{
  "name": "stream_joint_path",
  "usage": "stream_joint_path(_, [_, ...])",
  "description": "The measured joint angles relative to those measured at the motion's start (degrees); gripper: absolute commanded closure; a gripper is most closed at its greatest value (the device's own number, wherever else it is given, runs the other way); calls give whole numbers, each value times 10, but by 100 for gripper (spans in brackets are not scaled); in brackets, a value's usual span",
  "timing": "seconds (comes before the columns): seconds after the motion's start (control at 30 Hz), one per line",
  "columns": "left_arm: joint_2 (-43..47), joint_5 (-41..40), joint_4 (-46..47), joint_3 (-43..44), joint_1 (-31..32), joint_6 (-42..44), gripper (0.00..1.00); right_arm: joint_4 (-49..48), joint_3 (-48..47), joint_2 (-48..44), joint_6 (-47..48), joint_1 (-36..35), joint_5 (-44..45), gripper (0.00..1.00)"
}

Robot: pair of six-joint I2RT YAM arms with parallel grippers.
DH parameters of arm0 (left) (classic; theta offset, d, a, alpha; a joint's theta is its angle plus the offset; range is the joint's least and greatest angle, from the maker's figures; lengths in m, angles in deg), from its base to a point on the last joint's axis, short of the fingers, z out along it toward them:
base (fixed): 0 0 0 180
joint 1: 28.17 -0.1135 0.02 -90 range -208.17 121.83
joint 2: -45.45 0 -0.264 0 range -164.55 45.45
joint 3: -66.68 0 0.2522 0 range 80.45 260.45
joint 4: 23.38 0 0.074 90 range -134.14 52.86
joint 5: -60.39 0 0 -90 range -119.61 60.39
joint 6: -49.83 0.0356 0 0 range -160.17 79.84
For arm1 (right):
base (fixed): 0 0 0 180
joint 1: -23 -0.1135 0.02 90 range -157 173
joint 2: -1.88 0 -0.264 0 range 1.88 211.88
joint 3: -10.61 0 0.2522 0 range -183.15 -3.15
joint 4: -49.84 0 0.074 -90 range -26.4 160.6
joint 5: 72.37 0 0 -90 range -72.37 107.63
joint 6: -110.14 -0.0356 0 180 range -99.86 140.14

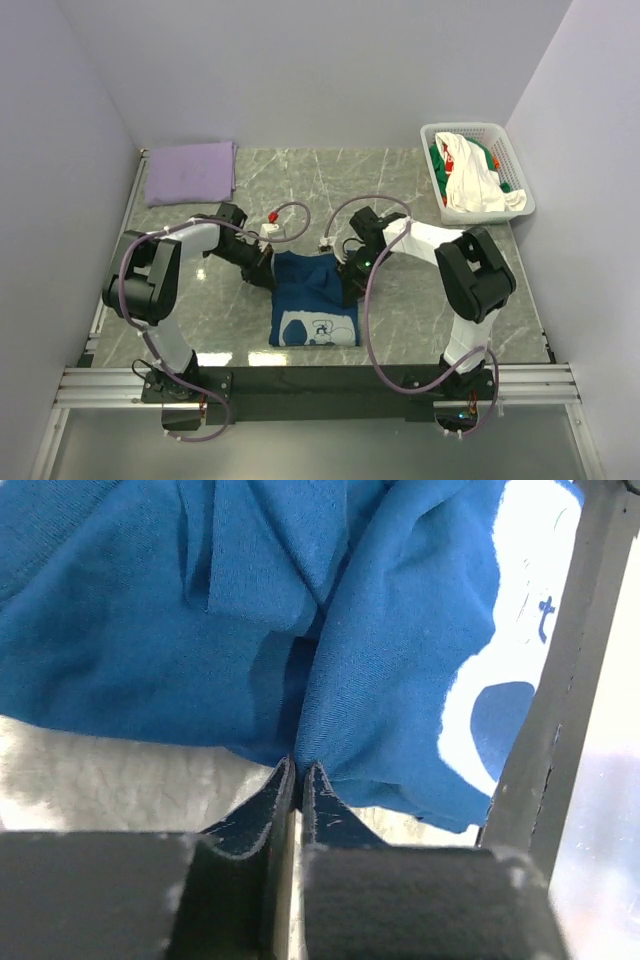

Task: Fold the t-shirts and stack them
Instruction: Fold the tshirt

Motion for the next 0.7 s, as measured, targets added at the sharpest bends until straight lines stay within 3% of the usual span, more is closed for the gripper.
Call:
stream_joint_path(0.1, [2,4,-19,12,-5,18,69,5,-4,-18,-5,2,1,94])
stream_joint_path(0.2, [15,4,-40,21,-10,52,61,37,-43,-21,3,15,5,78])
stream_joint_path(0.23, [26,4,-48,25,-11,67,59,58,-67,-18,7,22,5,68])
stream_joint_path(0.3, [56,5,-56,35,-12,100,52,88,-120,-13,12,40,-8,60])
stream_joint_path(0.47, [117,15,-40,64,9,153,49,75,-190,9,-43,80,-75,62])
stream_joint_path(0.7, [107,-9,27,55,116,170,50,-69,-219,133,-238,75,-136,73])
